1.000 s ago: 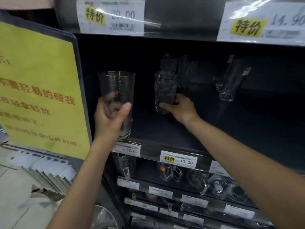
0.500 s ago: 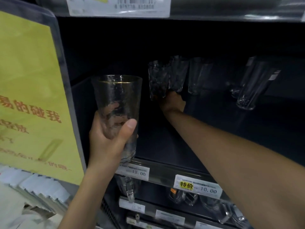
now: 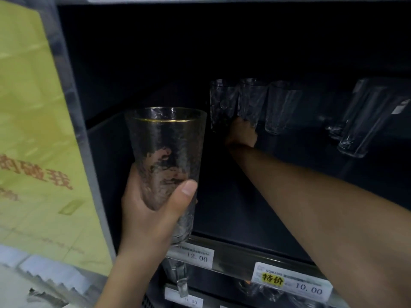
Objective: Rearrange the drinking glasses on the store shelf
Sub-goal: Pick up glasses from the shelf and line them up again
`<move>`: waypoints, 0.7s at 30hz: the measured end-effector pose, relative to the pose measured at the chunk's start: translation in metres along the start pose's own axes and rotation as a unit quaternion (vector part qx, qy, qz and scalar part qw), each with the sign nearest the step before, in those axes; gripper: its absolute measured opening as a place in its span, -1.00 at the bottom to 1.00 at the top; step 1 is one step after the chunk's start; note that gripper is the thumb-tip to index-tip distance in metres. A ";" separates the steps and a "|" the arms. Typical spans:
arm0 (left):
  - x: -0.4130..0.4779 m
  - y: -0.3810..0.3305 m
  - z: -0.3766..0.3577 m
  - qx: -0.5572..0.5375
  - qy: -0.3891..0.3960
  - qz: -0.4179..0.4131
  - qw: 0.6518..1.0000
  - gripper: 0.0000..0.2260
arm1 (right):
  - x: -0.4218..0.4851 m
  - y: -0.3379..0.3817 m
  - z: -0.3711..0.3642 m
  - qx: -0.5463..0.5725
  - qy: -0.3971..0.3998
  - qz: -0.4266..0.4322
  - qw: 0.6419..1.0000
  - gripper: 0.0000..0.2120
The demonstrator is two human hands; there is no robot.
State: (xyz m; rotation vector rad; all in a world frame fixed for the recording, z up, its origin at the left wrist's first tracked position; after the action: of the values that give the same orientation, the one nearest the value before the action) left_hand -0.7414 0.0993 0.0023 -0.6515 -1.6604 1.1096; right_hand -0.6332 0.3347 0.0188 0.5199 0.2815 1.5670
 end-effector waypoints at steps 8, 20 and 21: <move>0.004 -0.002 -0.004 0.034 0.006 0.021 0.999 -0.52 | 0.006 0.002 0.000 -0.033 0.003 0.013 0.999 -0.70; 0.002 -0.003 -0.004 0.027 -0.007 0.020 0.999 -0.54 | 0.014 0.002 -0.005 -0.074 0.010 0.006 0.997 -0.69; 0.002 -0.002 -0.004 0.026 -0.008 0.020 0.999 -0.55 | 0.015 0.002 -0.006 -0.074 0.011 0.006 0.997 -0.69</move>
State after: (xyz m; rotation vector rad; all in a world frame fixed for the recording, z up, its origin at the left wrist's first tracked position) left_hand -0.7381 0.1016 0.0059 -0.6462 -1.6328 1.1865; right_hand -0.6377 0.3502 0.0171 0.3897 0.1780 1.5916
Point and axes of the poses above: each hand's wrist, its own x-axis towards the middle knuckle, its own z-axis out of the back of the hand, y = z × x, the point moved 2 cm from there along x, towards the middle knuckle, and after that the axes turned 6 degrees about y, right-handed, at the moved point
